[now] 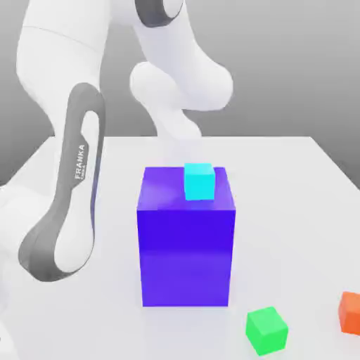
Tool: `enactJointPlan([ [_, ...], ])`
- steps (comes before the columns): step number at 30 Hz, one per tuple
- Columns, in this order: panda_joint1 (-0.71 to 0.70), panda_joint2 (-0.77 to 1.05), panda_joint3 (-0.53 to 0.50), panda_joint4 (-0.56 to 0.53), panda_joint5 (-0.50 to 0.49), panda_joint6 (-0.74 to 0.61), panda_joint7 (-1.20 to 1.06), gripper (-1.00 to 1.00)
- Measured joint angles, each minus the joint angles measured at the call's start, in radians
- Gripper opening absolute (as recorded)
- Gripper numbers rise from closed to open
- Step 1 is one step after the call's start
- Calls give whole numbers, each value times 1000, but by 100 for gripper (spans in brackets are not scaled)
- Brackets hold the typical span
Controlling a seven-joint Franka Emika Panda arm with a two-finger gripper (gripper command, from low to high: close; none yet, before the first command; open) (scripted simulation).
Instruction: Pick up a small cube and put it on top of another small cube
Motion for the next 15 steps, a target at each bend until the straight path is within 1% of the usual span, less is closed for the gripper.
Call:
enactJointPlan([
  [2, 1, -2, -1, -1, 0, -2, 0, -100],
  [6, 26, -124, -22, -35, -29, -90, 15, -100],
  [15, 241, -338, 154, -259, -131, -71, -79, -100],
])
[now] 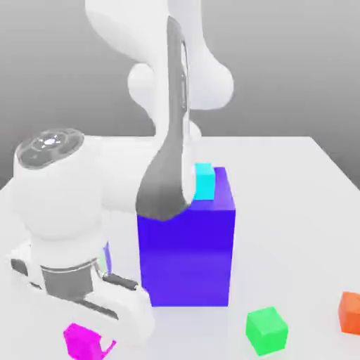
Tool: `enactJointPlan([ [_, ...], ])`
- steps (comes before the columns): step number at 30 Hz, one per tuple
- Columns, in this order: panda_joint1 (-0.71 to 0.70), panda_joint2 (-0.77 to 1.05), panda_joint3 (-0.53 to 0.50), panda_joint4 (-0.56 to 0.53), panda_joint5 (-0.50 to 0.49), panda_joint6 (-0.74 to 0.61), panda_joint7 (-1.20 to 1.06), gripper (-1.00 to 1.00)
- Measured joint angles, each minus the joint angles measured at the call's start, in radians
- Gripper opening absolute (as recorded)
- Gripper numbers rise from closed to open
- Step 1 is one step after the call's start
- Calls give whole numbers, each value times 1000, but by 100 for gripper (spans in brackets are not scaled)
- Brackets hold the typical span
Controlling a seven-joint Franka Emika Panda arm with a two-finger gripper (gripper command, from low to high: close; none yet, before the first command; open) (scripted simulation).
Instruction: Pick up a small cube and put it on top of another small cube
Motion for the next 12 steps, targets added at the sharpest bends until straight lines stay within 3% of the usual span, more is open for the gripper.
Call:
enactJointPlan([
  [5, 124, -97, 120, -133, -70, 35, -54, -100],
  [8, 214, -28, 155, -164, -154, 132, -38, -100],
  [9, 228, -4, 152, -165, -169, 156, -32, 100],
  [12, 228, -4, 152, -165, -169, 156, -32, 100],
])
